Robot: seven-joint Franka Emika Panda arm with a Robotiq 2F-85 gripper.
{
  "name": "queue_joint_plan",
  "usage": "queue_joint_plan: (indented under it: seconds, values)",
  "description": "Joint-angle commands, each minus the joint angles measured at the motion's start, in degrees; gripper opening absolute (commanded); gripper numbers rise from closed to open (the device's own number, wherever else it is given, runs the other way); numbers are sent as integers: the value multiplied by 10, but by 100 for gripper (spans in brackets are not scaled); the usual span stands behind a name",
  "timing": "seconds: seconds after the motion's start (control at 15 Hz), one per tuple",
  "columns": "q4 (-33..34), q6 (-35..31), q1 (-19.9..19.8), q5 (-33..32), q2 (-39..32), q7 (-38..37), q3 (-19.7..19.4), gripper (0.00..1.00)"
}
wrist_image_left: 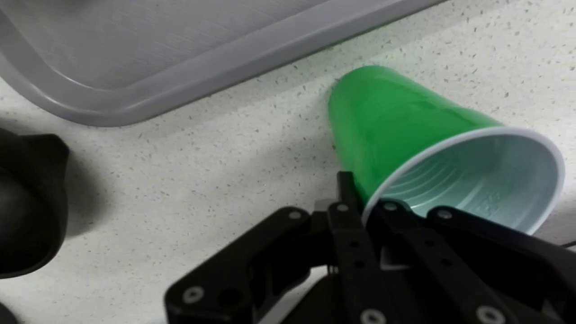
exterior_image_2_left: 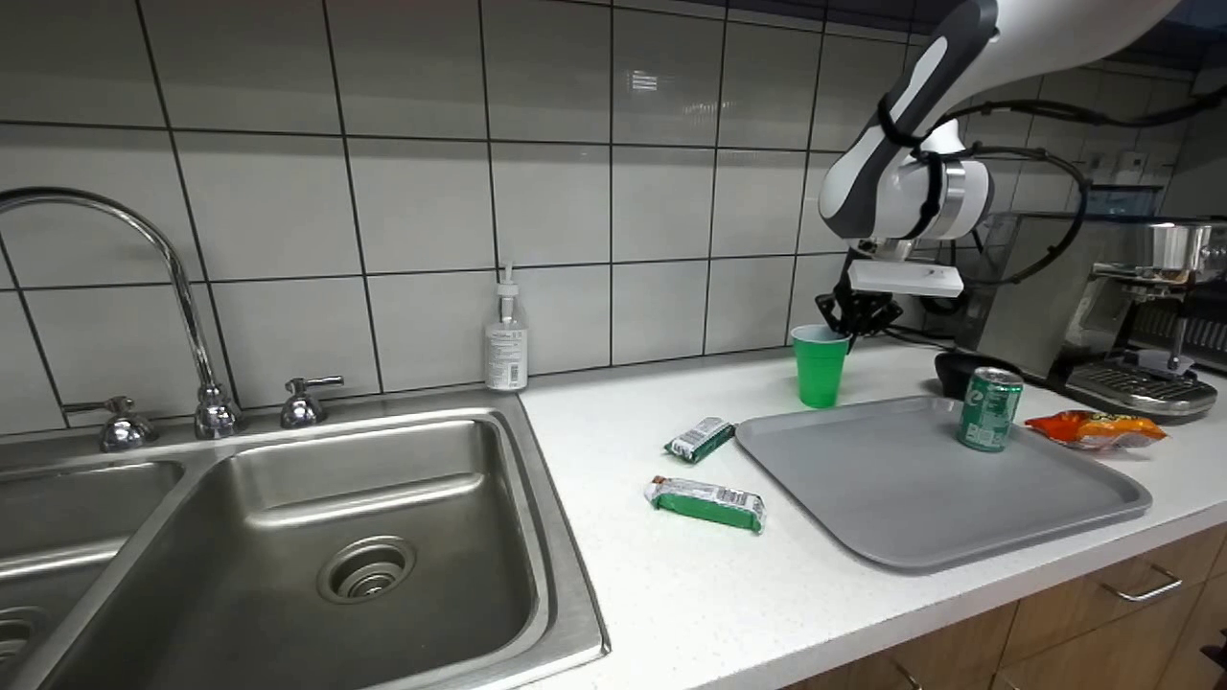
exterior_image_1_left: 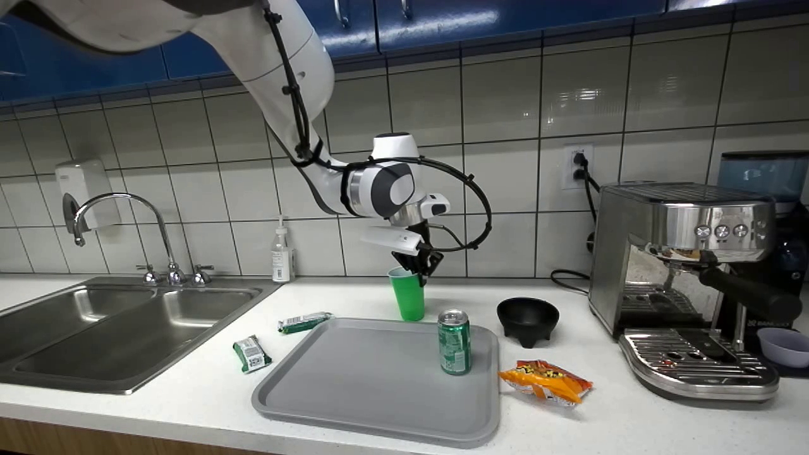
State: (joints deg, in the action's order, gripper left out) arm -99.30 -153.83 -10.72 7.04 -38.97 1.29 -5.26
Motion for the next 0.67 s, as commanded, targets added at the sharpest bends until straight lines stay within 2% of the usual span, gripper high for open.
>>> queue_joint_plan:
  seconds: [0.0, 0.6]
  values:
    - [-7, 9, -1, -3, 19, -3, 7, 1]
    - [-57, -17, 2, 5, 64, -4, 16, 1]
